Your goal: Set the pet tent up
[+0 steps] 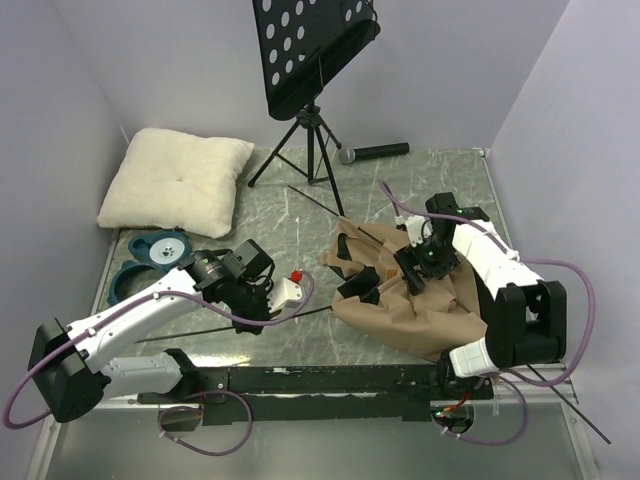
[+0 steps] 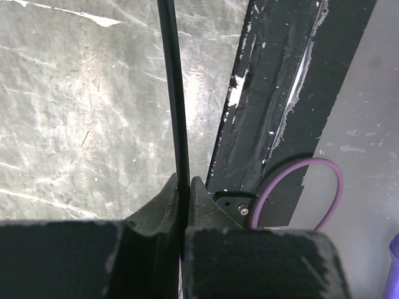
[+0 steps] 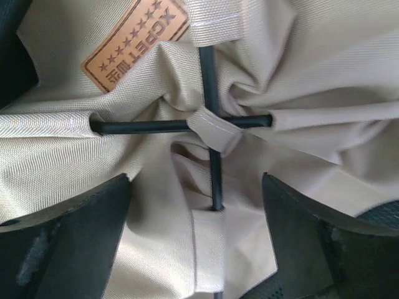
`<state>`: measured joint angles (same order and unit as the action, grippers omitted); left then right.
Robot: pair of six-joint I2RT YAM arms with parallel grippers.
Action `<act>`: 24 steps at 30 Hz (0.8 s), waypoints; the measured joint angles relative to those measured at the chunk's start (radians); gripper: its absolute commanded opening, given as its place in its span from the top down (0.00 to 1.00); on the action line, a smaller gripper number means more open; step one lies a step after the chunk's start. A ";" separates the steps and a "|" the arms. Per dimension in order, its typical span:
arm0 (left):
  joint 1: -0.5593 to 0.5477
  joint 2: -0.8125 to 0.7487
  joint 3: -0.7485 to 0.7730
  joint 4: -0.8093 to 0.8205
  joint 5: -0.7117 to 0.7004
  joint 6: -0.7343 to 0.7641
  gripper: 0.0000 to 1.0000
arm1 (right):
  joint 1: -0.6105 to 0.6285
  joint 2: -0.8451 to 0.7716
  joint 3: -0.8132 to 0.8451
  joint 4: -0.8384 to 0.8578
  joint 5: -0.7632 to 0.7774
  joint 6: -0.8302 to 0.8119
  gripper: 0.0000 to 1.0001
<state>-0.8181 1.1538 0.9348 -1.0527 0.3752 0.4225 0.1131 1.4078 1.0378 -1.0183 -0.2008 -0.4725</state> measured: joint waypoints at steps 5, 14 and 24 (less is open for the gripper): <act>-0.002 -0.001 0.000 0.017 -0.035 -0.028 0.99 | 0.000 0.079 -0.004 -0.017 -0.060 -0.013 0.85; -0.002 -0.053 0.001 0.170 -0.168 -0.138 0.99 | 0.027 0.066 0.188 -0.054 -0.180 -0.015 1.00; -0.003 0.151 0.149 0.442 -0.182 -0.273 0.99 | 0.052 0.051 0.332 -0.005 -0.150 -0.047 1.00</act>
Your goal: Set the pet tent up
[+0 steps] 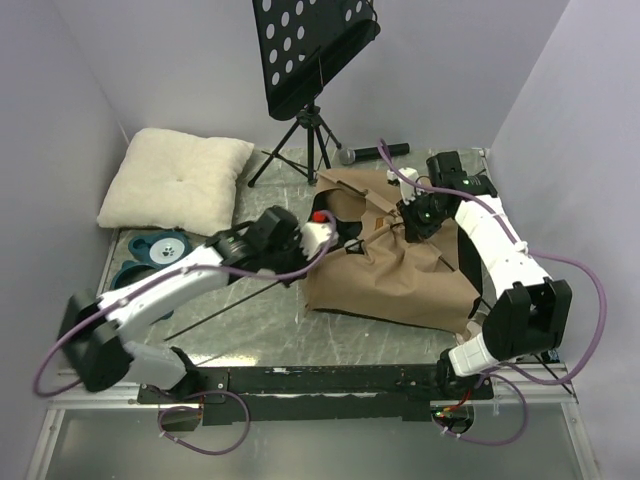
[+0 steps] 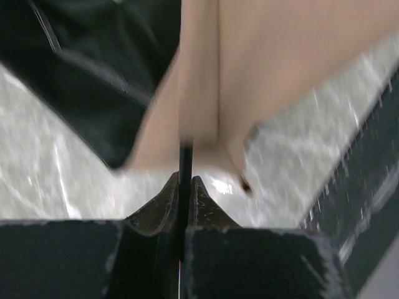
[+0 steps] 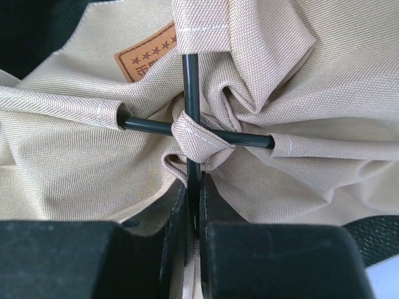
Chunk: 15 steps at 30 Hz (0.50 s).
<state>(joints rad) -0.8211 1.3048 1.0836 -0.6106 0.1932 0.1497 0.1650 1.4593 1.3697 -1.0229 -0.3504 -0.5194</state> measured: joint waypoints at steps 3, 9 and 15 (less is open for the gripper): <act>-0.002 0.128 0.083 0.069 -0.006 -0.019 0.82 | -0.018 0.039 0.008 0.037 0.031 -0.003 1.00; 0.080 0.345 0.321 0.075 0.120 -0.023 0.14 | -0.074 0.164 0.101 0.082 0.059 -0.013 1.00; 0.350 0.274 0.310 -0.051 0.297 0.061 0.08 | -0.117 0.246 0.115 0.120 0.015 -0.011 1.00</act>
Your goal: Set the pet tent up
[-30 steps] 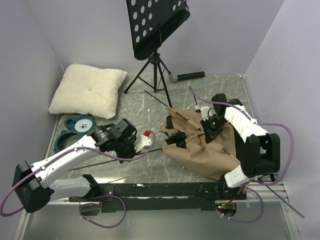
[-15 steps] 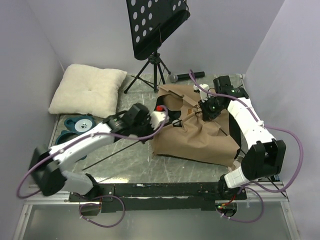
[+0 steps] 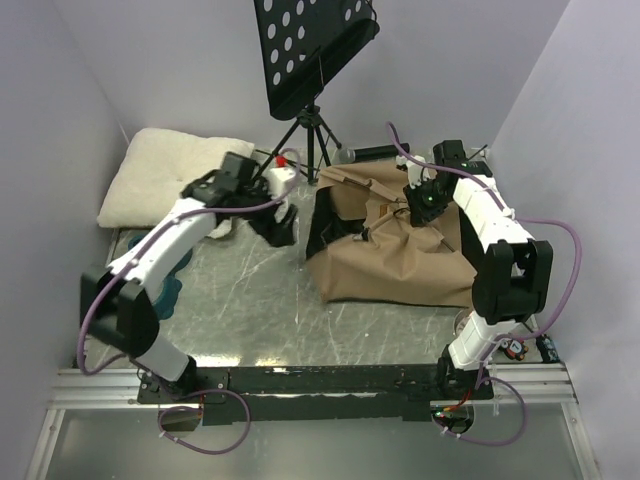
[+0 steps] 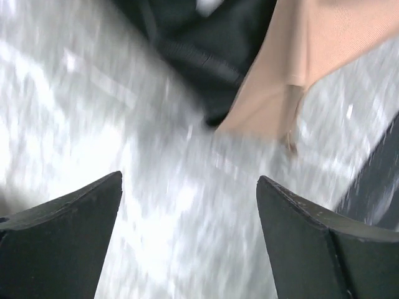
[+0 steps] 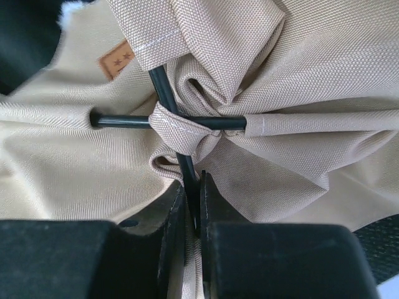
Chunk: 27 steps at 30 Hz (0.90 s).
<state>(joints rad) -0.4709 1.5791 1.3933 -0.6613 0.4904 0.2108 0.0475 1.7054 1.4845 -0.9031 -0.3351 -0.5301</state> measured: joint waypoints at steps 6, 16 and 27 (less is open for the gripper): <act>0.053 -0.182 -0.106 -0.244 0.034 0.159 0.08 | -0.001 0.000 -0.002 0.004 -0.012 0.008 1.00; 0.016 -0.377 -0.288 -0.415 0.063 0.229 0.12 | -0.002 -0.048 -0.098 0.082 -0.014 0.071 1.00; -0.129 -0.229 -0.360 -0.361 -0.049 0.189 0.63 | -0.002 -0.119 -0.138 0.111 0.031 0.132 1.00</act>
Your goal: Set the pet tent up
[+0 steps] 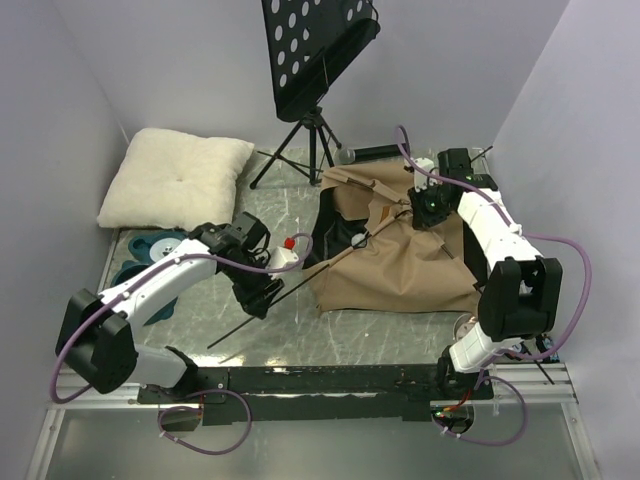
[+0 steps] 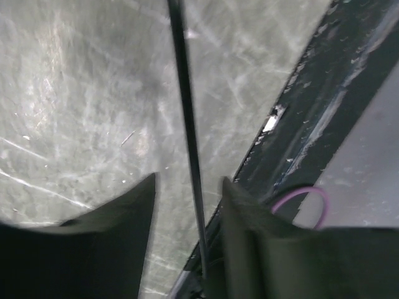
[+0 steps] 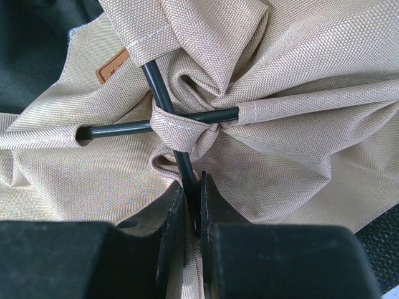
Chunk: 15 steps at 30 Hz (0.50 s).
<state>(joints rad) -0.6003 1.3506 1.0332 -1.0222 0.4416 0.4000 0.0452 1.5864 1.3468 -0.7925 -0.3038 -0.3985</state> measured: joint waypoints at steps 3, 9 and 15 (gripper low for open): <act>0.001 0.010 -0.035 0.011 -0.031 -0.003 0.92 | -0.004 -0.001 -0.001 -0.001 -0.002 0.004 1.00; 0.001 -0.007 -0.040 0.009 -0.035 0.006 0.99 | -0.013 -0.001 -0.023 -0.007 -0.060 0.005 0.72; 0.001 -0.081 0.004 -0.008 0.023 0.000 0.99 | -0.015 -0.018 -0.046 -0.035 -0.165 0.000 0.00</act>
<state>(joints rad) -0.5991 1.2697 1.0374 -1.0302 0.4648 0.4000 0.0303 1.5688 1.3010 -0.8272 -0.4686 -0.3985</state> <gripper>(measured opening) 0.032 0.773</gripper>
